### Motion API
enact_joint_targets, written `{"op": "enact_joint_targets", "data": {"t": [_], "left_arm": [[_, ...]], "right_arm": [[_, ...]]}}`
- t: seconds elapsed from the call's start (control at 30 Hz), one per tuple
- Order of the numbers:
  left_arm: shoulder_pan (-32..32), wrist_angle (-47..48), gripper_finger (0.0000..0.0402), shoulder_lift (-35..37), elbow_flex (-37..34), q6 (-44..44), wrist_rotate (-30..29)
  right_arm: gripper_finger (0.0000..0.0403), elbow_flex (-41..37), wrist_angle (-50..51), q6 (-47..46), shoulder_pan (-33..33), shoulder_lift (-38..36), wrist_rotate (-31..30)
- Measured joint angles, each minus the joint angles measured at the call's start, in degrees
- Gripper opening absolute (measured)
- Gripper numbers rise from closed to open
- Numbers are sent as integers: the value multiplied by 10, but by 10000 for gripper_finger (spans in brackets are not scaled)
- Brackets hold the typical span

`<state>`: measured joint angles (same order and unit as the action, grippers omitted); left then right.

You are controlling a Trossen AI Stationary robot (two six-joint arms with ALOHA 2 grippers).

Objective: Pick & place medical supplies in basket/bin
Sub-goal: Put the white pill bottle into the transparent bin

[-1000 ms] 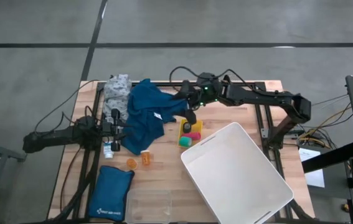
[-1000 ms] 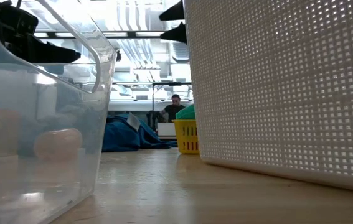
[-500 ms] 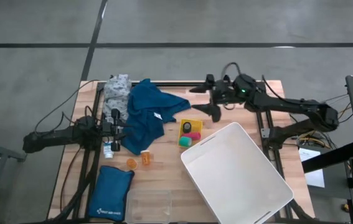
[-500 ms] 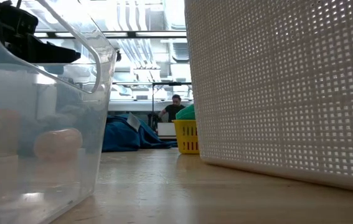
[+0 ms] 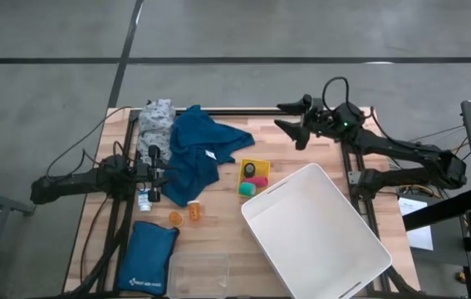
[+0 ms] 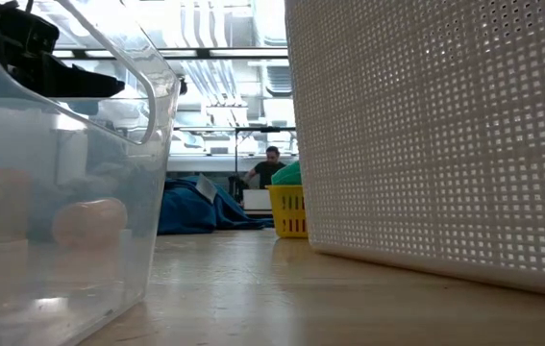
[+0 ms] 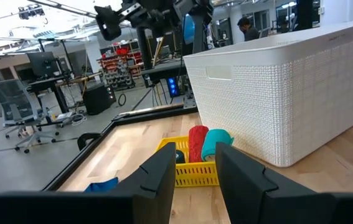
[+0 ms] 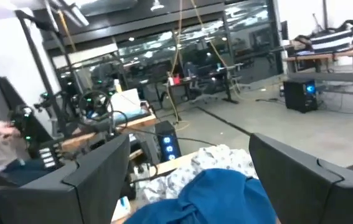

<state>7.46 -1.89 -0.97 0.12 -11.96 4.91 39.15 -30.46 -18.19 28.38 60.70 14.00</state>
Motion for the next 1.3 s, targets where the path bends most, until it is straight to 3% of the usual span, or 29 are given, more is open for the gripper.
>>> {"op": "enact_joint_targets", "data": {"t": [0.17,0.4,0.77,1.3], "left_arm": [[0,0,118,0,0,0,0],[0,0,118,0,0,0,0],[0,0,118,0,0,0,0],[0,0,118,0,0,0,0]], "right_arm": [[325,-37,5,-15,3,-3,-97],[325,-86,9,-11,5,-66,-91],[325,-118,129,-27,5,-195,-95],[325,-117,136,-20,5,-178,-95]]}}
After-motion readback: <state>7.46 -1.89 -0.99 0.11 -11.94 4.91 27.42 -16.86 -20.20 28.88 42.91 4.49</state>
